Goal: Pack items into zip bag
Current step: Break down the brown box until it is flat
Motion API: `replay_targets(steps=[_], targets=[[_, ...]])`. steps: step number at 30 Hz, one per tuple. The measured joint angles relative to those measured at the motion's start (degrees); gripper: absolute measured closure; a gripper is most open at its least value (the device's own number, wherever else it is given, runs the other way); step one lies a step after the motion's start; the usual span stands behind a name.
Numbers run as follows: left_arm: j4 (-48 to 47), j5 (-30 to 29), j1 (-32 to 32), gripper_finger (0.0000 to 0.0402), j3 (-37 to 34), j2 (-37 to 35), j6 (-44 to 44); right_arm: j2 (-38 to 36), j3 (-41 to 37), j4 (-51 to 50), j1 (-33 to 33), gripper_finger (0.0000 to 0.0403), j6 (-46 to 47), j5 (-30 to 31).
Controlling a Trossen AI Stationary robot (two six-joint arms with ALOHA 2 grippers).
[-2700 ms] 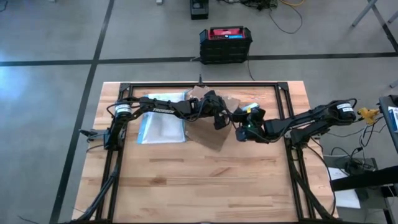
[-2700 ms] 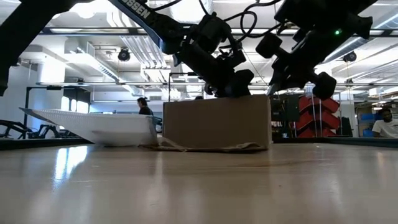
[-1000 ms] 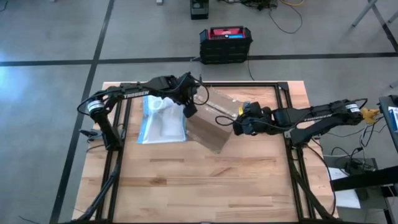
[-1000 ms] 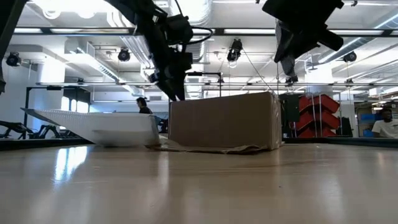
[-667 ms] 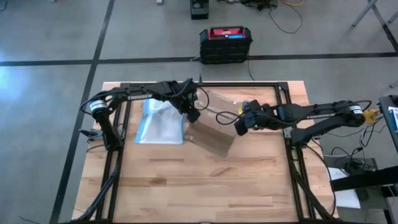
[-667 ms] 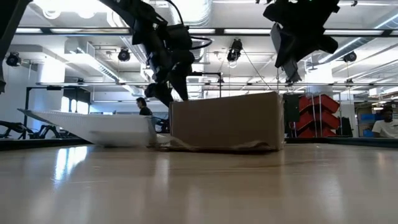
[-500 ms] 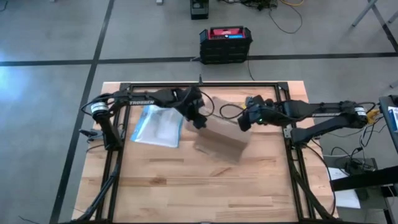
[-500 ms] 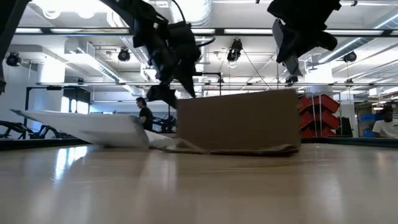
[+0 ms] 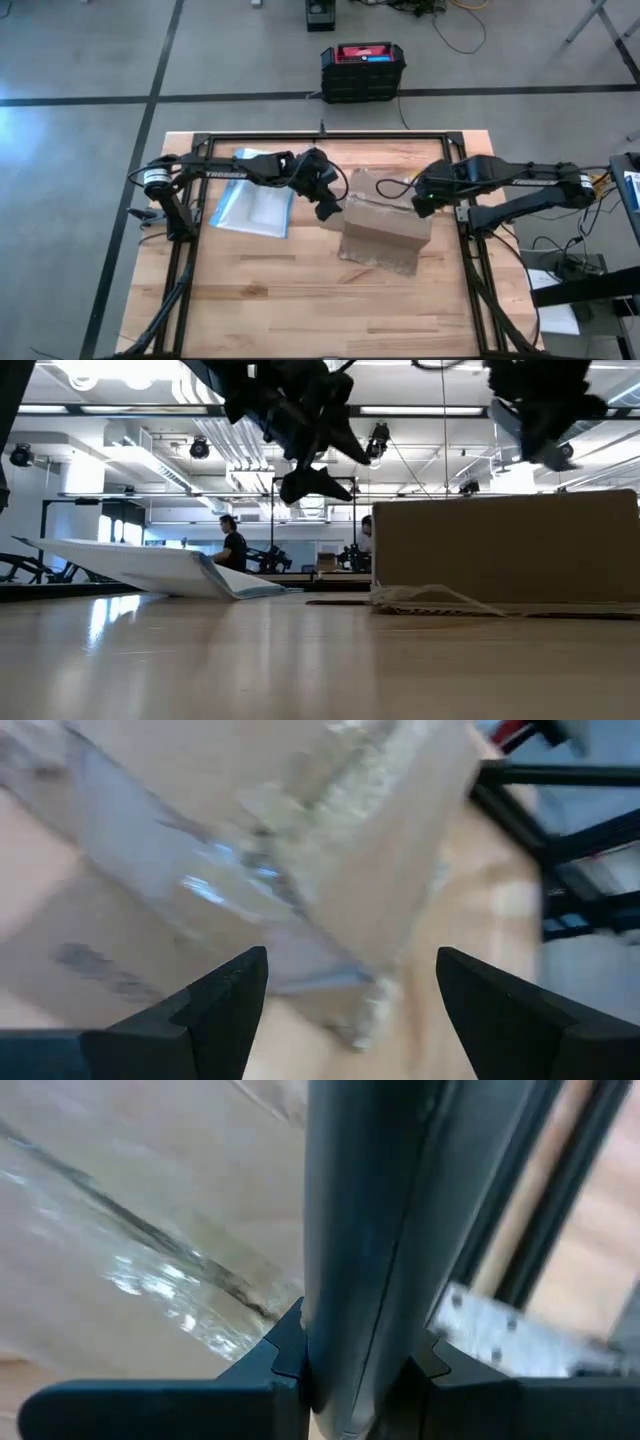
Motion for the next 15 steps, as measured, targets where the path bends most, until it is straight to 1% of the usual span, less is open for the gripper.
replay_targets(steps=[4,9,12,15], targets=[[-0.86,0.00,-0.99,0.0126,-3.07,-0.23,2.36,1.98,-2.73,0.63,-0.02,0.0347,3.20,-3.53],[0.09,0.04,-2.77,0.0126,-8.29,-0.52,1.48,4.51,-5.33,1.66,-1.03,0.0347,4.01,-3.86],[5.40,-1.33,-4.50,0.0126,-11.85,-0.52,0.82,6.50,-5.93,1.60,-2.64,0.0347,1.54,-2.51],[14.55,-4.38,-6.61,0.0126,-15.50,-0.52,-1.01,9.19,-5.94,3.21,-6.07,0.0347,-4.09,-0.90]])
